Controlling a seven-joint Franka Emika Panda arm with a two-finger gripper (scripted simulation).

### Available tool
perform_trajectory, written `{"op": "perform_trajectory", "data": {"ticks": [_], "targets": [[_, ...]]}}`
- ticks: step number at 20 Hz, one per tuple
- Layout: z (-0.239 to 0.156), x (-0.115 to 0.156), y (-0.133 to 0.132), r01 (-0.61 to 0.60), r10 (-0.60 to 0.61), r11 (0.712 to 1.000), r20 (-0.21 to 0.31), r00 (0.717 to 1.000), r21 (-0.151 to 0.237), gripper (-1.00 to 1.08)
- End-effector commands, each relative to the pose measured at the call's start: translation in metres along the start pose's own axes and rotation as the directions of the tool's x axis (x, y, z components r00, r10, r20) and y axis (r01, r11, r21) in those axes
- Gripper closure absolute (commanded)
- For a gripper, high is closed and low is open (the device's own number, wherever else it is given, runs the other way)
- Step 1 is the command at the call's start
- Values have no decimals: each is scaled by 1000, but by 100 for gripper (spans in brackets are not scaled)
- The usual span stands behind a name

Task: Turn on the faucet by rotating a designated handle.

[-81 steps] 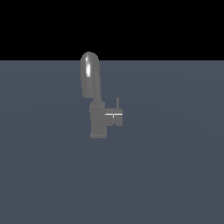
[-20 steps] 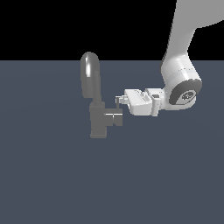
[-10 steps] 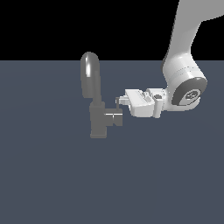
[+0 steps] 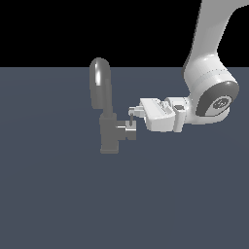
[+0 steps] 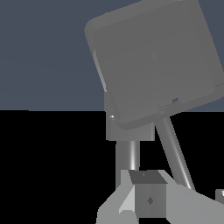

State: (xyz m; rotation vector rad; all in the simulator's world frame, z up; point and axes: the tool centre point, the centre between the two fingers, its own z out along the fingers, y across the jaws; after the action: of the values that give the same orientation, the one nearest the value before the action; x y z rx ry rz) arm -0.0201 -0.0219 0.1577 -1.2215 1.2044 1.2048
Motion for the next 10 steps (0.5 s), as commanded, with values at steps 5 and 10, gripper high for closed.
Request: {"op": "perform_trajectory", "data": {"ticks": [5,10], "targets": [[0,9,17,-4,4,1000,2,1000,-1,108],[0,20,38,-8,8,1000,4,1000,-3,108]]}}
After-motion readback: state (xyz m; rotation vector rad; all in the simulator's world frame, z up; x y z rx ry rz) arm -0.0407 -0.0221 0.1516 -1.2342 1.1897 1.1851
